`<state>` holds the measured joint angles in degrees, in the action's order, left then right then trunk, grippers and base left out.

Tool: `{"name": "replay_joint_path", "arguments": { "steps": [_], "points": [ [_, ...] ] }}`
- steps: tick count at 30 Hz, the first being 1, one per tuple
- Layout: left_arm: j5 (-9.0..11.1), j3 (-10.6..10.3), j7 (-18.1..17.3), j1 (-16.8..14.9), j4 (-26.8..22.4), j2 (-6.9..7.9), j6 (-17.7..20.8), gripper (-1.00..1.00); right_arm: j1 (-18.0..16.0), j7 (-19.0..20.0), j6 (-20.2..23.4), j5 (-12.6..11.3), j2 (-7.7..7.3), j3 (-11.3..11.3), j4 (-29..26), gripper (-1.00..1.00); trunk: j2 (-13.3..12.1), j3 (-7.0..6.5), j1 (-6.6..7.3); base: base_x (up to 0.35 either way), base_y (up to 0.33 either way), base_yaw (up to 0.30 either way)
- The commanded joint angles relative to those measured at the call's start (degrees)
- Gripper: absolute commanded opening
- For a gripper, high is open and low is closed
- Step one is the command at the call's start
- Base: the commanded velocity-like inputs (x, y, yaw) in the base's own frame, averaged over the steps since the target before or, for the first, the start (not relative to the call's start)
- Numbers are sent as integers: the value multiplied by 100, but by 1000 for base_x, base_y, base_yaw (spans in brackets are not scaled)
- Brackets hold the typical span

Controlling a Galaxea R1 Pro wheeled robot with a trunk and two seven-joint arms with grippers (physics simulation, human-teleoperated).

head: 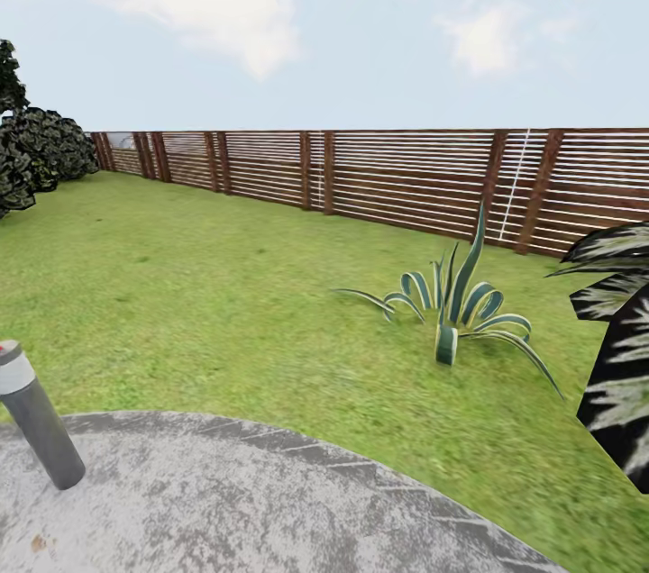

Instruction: In the garden, pick up the pesticide atomizer on the floor and spray pesticide onto both trees until each tree trunk is fully covered.

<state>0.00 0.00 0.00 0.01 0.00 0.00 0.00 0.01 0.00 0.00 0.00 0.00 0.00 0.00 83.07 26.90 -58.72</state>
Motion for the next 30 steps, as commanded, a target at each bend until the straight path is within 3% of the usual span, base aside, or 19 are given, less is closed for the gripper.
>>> {"name": "replay_joint_path", "arguments": {
  "steps": [1, 6, 14, 21, 27, 28, 30],
  "points": [
    [4, -5, -5, 3, -33, -13, -9, 100, -34, -25, -9, 8, 33, 7, -33, 100, 1, 3, 0, 0, 0, 0],
    [0, 8, 8, 16, -62, -9, -9, 100, -78, -19, -9, 9, 189, 12, -180, 100, 1, 3, 0, 0, 0, 0],
    [-4, 9, 9, 10, -71, 7, -106, 100, -80, -25, -83, 1, 192, 9, -200, 100, 1, 3, 0, 0, 0, 0],
    [4, 9, 43, 1, -75, 54, -331, 100, -80, -32, -308, 8, 148, 5, -326, 100, 1, 3, 0, 0, 0, 0],
    [-2, 9, 69, -141, -178, 65, -524, 100, -81, -35, -501, 9, -40, -8, -520, 100, 1, 3, 0, 0, 0, 0],
    [-5, 9, 69, -238, -385, 65, -2378, 100, -84, -35, -1556, 9, -128, -11, -1280, 100, 1, 3, 0, 0, 0, 0],
    [-10, 9, 68, -264, -594, 64, -2384, 100, -86, -35, -1564, 9, -177, -14, -1502, 100, 1, 3, 0, 0, 0, 0]
  ]
}}
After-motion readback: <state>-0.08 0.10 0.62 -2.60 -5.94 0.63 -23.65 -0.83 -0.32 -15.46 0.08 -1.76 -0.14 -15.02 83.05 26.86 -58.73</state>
